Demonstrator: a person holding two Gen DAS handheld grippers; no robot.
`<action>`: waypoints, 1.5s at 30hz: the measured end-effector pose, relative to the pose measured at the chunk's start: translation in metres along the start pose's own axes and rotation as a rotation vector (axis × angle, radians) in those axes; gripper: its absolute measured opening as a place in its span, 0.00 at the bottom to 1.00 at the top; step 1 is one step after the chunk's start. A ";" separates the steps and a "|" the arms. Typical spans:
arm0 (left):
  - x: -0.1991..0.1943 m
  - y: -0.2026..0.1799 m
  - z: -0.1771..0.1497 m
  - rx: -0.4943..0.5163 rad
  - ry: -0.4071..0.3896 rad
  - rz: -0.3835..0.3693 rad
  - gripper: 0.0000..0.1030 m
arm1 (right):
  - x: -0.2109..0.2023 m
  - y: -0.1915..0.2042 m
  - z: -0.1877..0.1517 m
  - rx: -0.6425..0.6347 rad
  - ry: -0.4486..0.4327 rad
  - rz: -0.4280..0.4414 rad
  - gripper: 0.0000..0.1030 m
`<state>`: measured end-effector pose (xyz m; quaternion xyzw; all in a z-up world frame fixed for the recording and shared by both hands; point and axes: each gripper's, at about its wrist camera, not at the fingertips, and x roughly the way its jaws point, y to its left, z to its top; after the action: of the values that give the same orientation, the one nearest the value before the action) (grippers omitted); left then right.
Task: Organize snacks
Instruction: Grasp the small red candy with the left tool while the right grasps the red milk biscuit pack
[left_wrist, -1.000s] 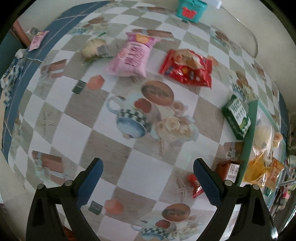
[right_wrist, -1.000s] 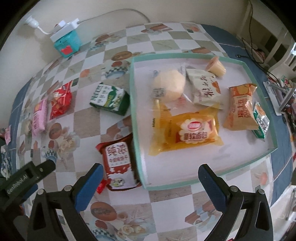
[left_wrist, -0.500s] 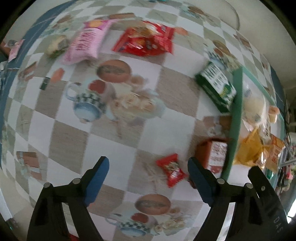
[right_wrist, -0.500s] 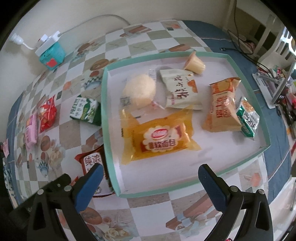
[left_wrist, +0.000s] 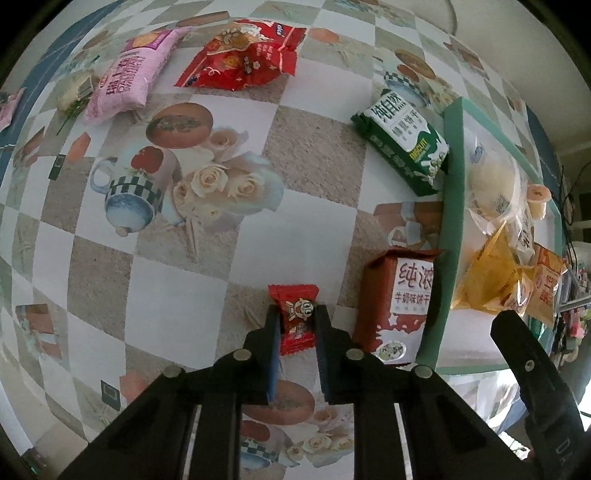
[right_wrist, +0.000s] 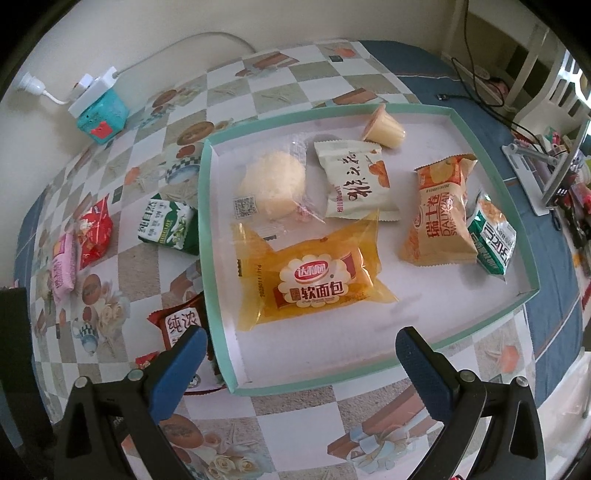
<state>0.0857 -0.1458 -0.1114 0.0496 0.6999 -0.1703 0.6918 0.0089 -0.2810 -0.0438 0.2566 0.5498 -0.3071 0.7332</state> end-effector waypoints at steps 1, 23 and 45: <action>0.000 0.002 0.000 -0.008 -0.002 -0.003 0.18 | 0.000 0.001 0.000 -0.002 -0.001 -0.002 1.00; -0.011 0.113 0.010 -0.199 -0.033 0.029 0.18 | 0.000 0.077 -0.019 -0.222 -0.011 0.227 0.80; -0.012 0.153 0.028 -0.211 -0.034 0.000 0.18 | 0.025 0.098 -0.022 -0.284 0.008 0.171 0.56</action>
<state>0.1599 -0.0093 -0.1250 -0.0266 0.7020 -0.0966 0.7051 0.0711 -0.2029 -0.0698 0.1975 0.5670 -0.1619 0.7832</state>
